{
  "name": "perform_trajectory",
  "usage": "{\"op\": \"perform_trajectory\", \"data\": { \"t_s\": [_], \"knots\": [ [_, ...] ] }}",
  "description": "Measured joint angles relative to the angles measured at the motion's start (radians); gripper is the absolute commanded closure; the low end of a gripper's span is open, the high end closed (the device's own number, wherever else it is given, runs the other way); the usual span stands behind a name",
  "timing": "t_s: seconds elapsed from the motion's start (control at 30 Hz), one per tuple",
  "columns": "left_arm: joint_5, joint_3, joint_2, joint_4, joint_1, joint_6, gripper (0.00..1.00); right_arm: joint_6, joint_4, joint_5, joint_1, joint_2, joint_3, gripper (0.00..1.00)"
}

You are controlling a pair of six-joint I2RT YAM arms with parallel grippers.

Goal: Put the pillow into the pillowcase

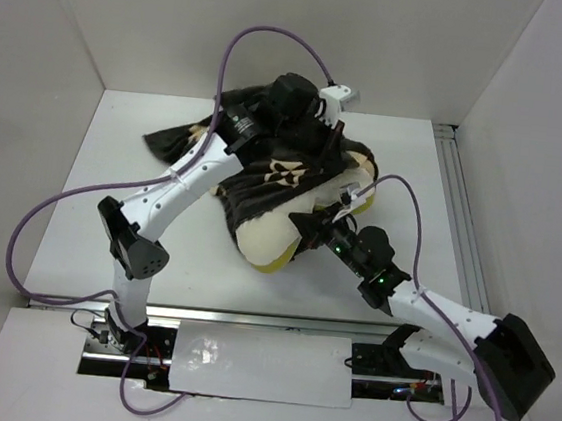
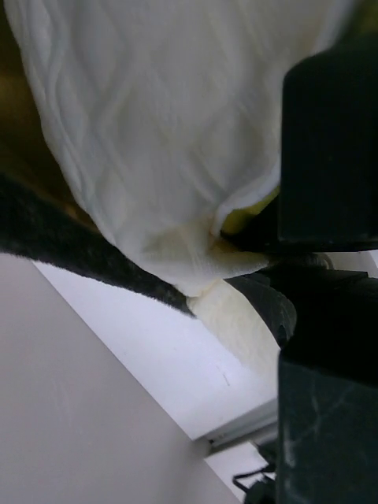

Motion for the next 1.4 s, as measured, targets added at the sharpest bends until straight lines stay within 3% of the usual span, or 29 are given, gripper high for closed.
{"op": "perform_trajectory", "data": {
  "t_s": [0.27,0.4,0.57,0.63,0.67,0.73,0.77,0.8,0.83,0.97,1.13,1.2,1.27,1.4],
  "knots": [
    [-0.087,-0.002,-0.03,0.026,-0.055,0.002,1.0,-0.021,0.217,0.129,-0.037,0.267,0.106,1.0],
    [-0.132,-0.045,-0.04,0.098,-0.055,-0.002,1.0,-0.007,0.251,0.139,-0.074,0.311,0.127,1.0],
    [-0.151,-0.074,-0.04,0.129,-0.056,-0.009,1.0,0.016,0.167,0.138,-0.09,0.263,0.126,1.0],
    [-0.119,-0.073,-0.036,0.136,-0.056,-0.013,0.83,0.027,0.123,0.141,-0.09,0.206,0.113,1.0],
    [-0.082,-0.073,-0.031,0.125,-0.058,-0.015,0.56,0.04,0.098,0.148,-0.09,0.168,0.105,1.0],
    [-0.01,-0.072,-0.014,0.095,-0.069,-0.018,0.3,0.063,0.065,0.177,-0.095,0.096,0.081,0.92],
    [0.019,-0.072,-0.008,0.075,-0.077,-0.023,0.07,0.08,0.034,0.205,-0.103,0.053,0.063,0.88],
    [0.024,-0.072,0.002,0.056,-0.089,-0.013,0.0,0.097,0.012,0.238,-0.111,0.015,0.042,0.81],
    [0.015,-0.072,0.007,0.058,-0.092,-0.006,0.0,0.117,-0.018,0.277,-0.117,-0.027,0.019,0.68],
    [0.061,-0.161,-0.039,0.03,-0.11,-0.002,0.0,0.225,-0.281,0.37,-0.137,-0.16,-0.018,0.35],
    [0.01,-0.412,-0.214,0.053,-0.1,-0.039,0.0,0.304,-0.616,0.38,-0.131,-0.305,-0.019,0.19],
    [-0.014,-0.524,-0.31,0.075,-0.049,-0.072,0.0,0.303,-0.769,0.374,-0.132,-0.317,0.022,0.07],
    [-0.042,-0.607,-0.39,0.092,0.024,-0.106,0.0,0.297,-0.879,0.364,-0.131,-0.287,0.09,0.0],
    [-0.085,-0.739,-0.474,0.149,0.204,-0.167,0.0,0.246,-1.133,0.318,-0.125,-0.121,0.316,0.0]
  ]
}}
